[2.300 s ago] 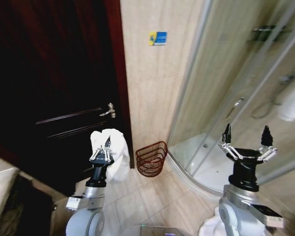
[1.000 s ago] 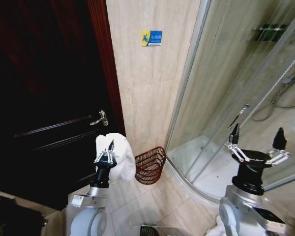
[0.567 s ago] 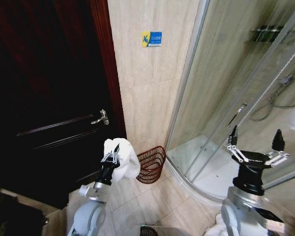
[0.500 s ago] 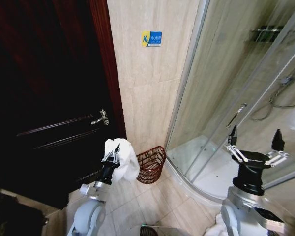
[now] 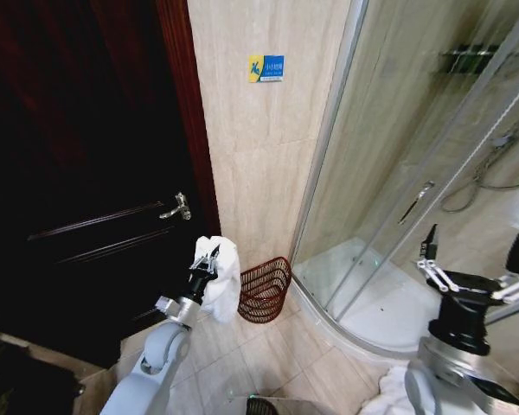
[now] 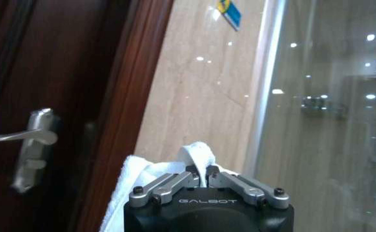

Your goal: Discard the used towel into the hamper.

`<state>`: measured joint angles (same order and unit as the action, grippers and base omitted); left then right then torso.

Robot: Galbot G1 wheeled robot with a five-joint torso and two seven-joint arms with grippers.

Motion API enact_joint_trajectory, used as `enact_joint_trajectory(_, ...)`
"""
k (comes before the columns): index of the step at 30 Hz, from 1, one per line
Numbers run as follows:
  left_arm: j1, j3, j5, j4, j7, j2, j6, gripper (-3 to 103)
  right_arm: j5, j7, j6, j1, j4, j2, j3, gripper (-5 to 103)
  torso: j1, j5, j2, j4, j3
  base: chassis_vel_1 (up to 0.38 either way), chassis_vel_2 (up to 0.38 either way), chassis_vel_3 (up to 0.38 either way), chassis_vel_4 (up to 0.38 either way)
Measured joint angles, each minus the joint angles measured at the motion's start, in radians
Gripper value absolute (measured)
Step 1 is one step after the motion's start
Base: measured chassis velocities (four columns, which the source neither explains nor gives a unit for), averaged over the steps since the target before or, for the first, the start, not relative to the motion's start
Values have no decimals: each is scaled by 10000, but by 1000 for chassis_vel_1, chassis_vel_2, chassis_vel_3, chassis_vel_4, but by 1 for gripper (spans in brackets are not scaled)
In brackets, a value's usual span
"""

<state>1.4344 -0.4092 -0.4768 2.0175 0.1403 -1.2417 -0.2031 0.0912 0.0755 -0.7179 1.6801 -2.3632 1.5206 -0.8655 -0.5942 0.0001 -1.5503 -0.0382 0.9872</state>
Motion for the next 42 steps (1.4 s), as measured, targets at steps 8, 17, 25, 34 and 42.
enact_joint_trajectory(8, -134, -54, 241, -111, 96, 70, -4, 2, -379, -107, -372, -86, 19, 257, 165, 100, 0, -1, 0, -1, 0, 0, 0, 0, 0)
enact_joint_trajectory(17, -120, -42, 306, -244, 74, -26, -51, 2, -649, -49, -406, -64, 4, 297, 247, 100, 0, -1, 0, -1, 0, -11, -10, -9, -9)
enact_joint_trajectory(25, -168, 75, 413, -363, -41, -128, -61, 2, -845, 71, -443, 25, 30, 330, 215, 100, 1, -1, 0, 0, 0, -71, -71, -82, -72)
enact_joint_trajectory(34, -653, 490, 479, -1148, -413, -104, -92, 2, -1297, 229, -333, -122, 56, 402, 448, 100, 2, -1, 0, 1, 0, -108, -111, -115, -109)
enact_joint_trajectory(42, -1559, 869, 180, -1991, -506, 0, -137, 2, -1401, 89, -430, -122, 206, 620, 595, 100, 1, -1, 0, -2, 0, -44, -51, -60, -40)
